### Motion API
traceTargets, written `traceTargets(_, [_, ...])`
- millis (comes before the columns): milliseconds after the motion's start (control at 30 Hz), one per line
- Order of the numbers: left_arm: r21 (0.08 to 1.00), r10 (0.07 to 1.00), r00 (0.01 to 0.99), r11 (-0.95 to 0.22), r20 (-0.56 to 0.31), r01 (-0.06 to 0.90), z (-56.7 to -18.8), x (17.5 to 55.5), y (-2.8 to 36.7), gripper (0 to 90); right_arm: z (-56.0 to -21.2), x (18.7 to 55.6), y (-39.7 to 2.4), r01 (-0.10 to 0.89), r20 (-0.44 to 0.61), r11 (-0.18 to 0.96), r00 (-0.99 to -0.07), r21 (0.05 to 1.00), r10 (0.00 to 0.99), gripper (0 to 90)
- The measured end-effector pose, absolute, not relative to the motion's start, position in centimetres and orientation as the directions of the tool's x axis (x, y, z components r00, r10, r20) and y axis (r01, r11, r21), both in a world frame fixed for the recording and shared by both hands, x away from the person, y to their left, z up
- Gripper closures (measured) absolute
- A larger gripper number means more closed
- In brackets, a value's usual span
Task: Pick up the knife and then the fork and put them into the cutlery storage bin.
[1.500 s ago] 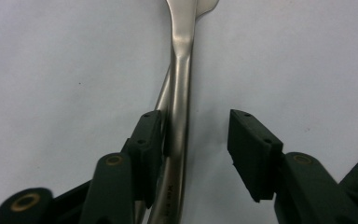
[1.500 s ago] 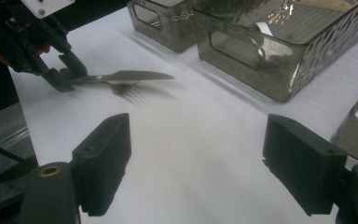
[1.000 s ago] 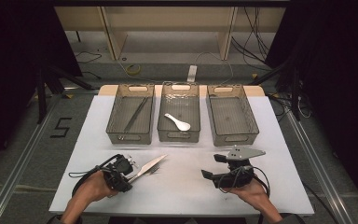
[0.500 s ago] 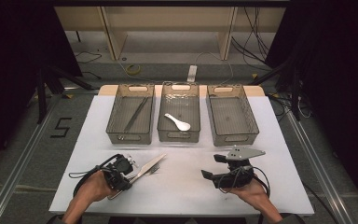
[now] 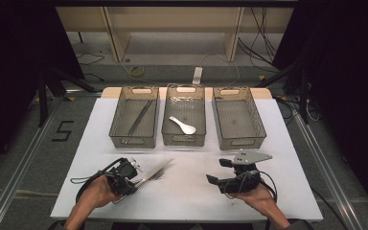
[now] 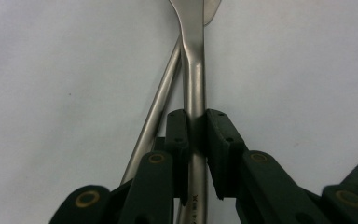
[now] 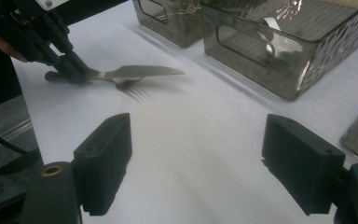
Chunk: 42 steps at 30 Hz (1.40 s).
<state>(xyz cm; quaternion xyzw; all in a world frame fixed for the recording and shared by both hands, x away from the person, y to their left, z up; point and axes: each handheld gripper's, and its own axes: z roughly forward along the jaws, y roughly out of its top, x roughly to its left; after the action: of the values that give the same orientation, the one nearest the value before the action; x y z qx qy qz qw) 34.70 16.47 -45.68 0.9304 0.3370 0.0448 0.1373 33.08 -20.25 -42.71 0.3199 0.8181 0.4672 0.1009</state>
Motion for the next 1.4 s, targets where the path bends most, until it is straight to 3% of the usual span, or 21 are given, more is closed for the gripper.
traceTargets(633, [0.336,0.617,0.786,-0.733,-0.037,0.591,-44.2,34.7,14.6,79.2,-42.0,32.5,-17.3,0.356,0.102,0.399,-0.84,0.845,0.534,25.2])
traceTargets(1000, [0.344,0.579,0.812,-0.751,-0.066,0.563,-43.7,35.1,12.6,79.3,-42.6,31.1,-12.7,0.19,-0.041,0.546,-0.923,0.816,0.383,24.8])
traceTargets(1400, [0.34,0.528,0.843,-0.778,-0.103,0.529,-43.3,35.3,10.6,79.2,-43.7,31.6,-10.4,0.059,-0.196,0.664,-0.933,0.745,0.303,25.6])
